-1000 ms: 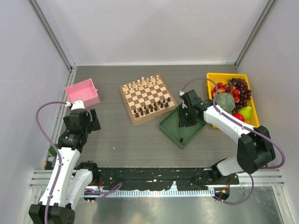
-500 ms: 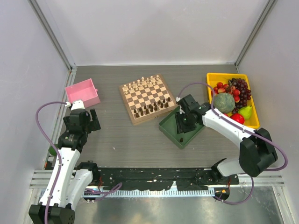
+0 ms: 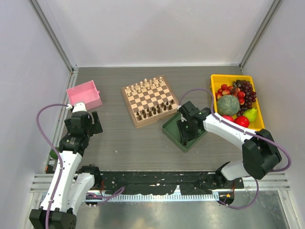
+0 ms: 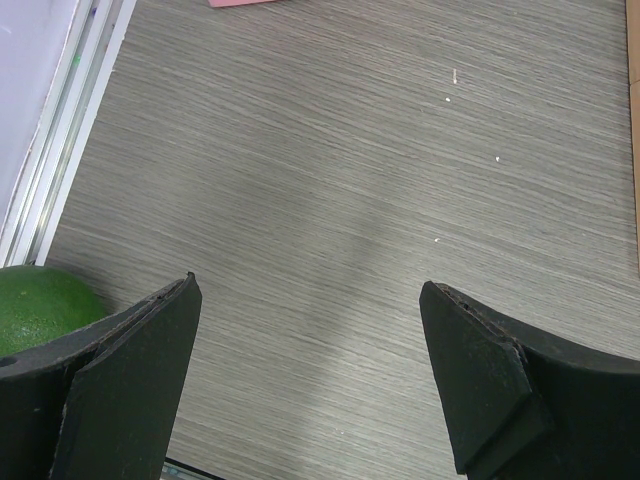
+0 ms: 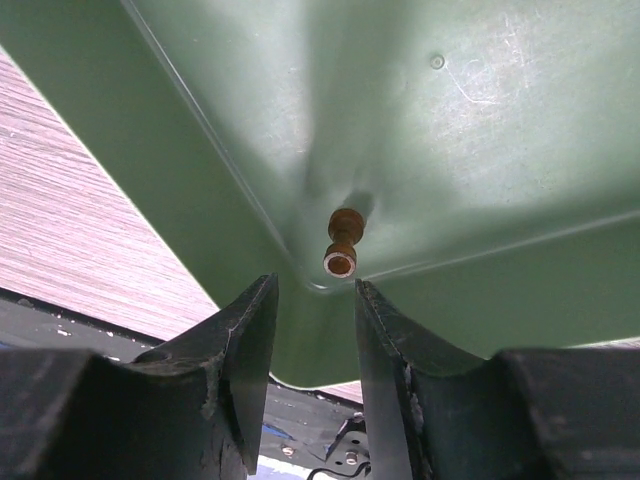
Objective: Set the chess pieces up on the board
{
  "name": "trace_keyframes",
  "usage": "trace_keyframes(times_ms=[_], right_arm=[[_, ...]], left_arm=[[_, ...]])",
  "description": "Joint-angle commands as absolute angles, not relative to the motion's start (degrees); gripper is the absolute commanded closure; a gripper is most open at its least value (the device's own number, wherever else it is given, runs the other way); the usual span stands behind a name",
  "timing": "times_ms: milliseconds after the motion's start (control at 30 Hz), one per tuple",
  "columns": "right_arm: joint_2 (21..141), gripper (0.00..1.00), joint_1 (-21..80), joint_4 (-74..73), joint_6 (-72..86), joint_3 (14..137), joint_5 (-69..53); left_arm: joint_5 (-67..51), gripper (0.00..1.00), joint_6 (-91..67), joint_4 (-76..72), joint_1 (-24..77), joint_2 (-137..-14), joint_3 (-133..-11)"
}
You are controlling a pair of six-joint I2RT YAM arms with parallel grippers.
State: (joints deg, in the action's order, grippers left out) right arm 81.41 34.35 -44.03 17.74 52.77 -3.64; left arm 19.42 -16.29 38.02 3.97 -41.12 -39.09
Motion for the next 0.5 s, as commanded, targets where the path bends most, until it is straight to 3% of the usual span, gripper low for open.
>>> trace_keyframes(times_ms=[0, 467], right_arm=[[81.82, 0.57, 34.54, -44.3, 18.02, 52.12, -2.55], [84.02, 0.62, 34.54, -42.45, 16.26, 51.42, -2.81]], left_arm=[[19.16, 0.01, -16.08, 37.18, 3.6, -40.78, -41.13], [19.16, 0.01, -16.08, 37.26, 3.6, -41.4, -41.31]])
